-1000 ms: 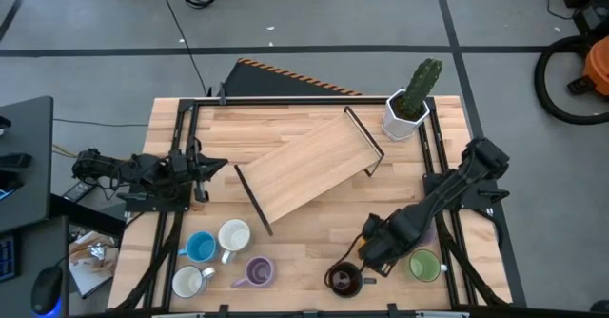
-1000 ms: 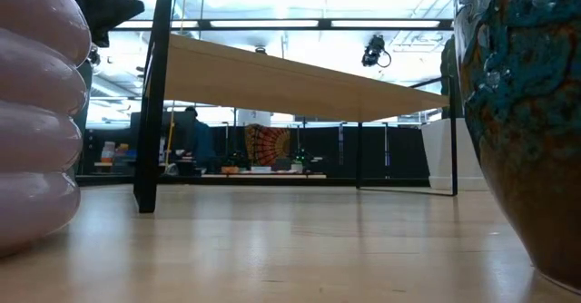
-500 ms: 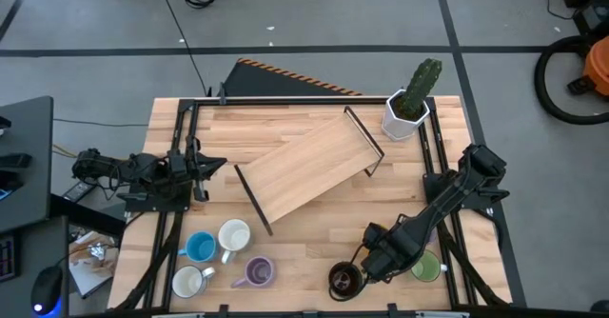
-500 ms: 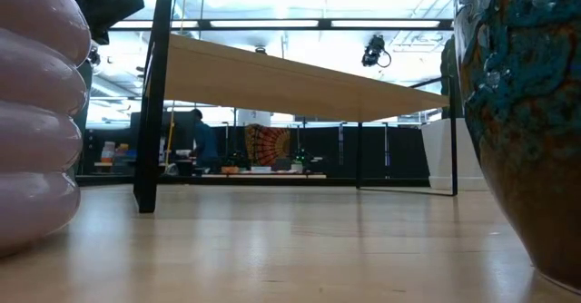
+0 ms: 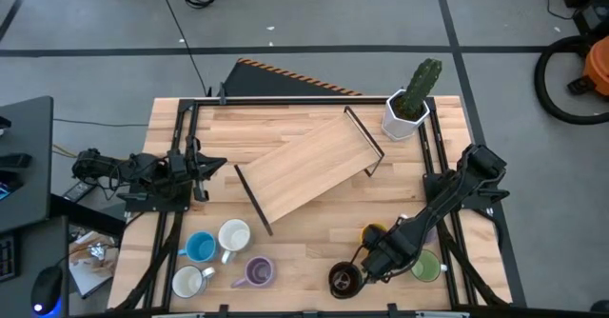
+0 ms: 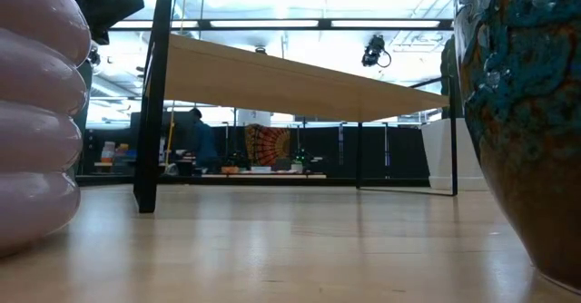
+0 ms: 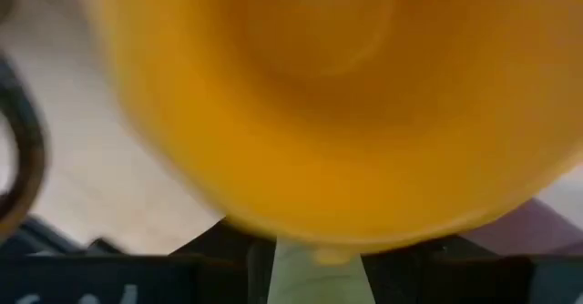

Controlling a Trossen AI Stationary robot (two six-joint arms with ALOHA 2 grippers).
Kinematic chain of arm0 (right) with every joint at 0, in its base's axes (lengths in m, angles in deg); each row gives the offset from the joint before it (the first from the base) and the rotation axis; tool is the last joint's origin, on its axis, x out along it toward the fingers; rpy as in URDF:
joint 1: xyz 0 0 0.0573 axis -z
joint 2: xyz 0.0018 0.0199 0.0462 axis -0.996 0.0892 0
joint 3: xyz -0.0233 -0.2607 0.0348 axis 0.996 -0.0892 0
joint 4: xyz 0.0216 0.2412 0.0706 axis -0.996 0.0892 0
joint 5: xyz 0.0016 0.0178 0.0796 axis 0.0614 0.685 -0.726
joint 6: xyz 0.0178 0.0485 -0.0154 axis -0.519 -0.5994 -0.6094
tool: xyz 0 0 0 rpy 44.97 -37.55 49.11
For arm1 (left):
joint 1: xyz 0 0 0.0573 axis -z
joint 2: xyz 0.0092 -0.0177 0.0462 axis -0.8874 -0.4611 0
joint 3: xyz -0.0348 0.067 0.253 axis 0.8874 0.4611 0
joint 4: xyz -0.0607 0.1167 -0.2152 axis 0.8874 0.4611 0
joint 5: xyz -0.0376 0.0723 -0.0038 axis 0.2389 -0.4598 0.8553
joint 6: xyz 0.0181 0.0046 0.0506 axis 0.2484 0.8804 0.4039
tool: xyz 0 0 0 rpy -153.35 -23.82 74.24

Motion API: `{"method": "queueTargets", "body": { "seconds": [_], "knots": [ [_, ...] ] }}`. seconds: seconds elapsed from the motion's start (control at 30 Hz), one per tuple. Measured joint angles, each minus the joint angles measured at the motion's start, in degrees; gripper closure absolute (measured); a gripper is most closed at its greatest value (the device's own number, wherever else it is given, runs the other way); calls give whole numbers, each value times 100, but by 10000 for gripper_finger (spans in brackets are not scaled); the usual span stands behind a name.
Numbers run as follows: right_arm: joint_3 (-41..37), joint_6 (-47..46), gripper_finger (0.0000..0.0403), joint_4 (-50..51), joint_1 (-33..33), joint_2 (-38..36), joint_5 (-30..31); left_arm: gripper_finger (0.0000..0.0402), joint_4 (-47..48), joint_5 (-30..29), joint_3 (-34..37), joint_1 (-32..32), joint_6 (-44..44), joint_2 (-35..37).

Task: Place coffee mugs
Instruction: Put the yellow mug on the shelf

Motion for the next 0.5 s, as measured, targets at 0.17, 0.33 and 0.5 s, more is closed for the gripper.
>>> {"method": "queueTargets", "body": {
  "seconds": [0.17, 0.33, 0.5],
  "knots": [
    [-44, -69, 298, -28, -2, 0, 123, 386, 0, 0, 0, 0, 0, 0],
    [-42, -62, 344, -47, 0, -4, 280, 386, 4, 0, 0, 0, -4, 0],
    [-40, -62, 347, -56, -2, -4, 375, 386, 30, 1, 0, -1, -44, 1]
  ]
}}
